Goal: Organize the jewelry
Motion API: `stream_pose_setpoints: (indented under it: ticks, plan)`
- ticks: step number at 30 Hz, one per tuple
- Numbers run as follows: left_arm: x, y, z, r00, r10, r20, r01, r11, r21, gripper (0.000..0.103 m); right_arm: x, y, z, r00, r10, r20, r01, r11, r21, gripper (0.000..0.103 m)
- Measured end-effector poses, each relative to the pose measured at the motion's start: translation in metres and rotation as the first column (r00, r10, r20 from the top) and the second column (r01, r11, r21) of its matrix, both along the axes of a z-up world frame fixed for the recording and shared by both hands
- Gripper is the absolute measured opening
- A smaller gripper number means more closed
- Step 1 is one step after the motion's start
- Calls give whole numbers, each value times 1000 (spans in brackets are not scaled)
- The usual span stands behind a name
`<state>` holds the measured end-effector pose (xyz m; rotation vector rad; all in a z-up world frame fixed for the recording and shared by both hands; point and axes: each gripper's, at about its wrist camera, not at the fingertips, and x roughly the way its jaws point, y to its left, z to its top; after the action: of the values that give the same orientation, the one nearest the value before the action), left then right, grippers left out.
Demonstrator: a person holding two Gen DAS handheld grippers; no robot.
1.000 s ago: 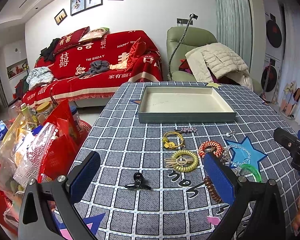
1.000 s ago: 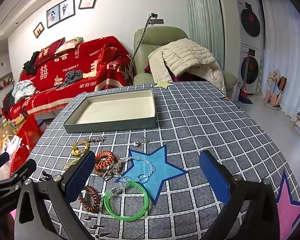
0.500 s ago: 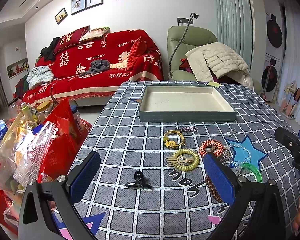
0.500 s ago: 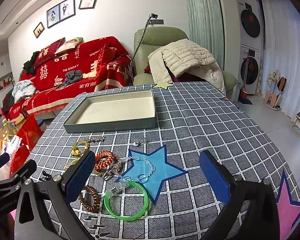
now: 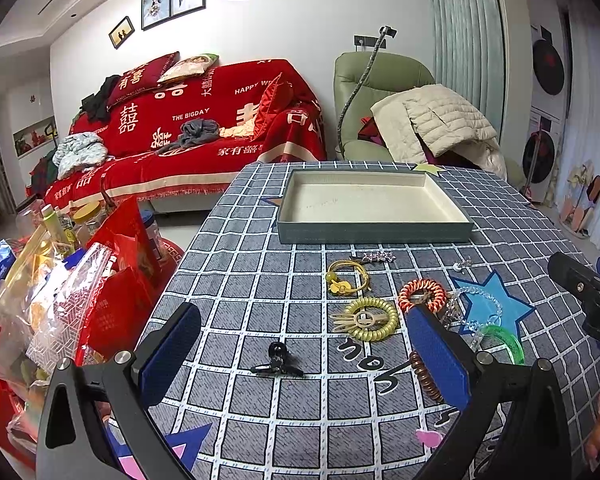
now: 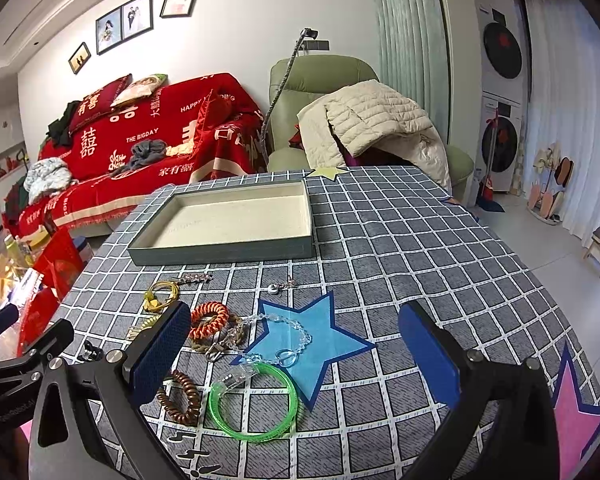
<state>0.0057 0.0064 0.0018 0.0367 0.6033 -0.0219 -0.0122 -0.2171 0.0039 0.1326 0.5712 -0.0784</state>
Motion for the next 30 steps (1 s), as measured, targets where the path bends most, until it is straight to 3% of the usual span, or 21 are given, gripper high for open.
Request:
stream_pose_setpoints:
  ticks: [30]
  plan:
    - [-1,-2,1,1000,0,3,0,1000,4,103,0,2,1,1000,4,2,-4,1000,-3,103]
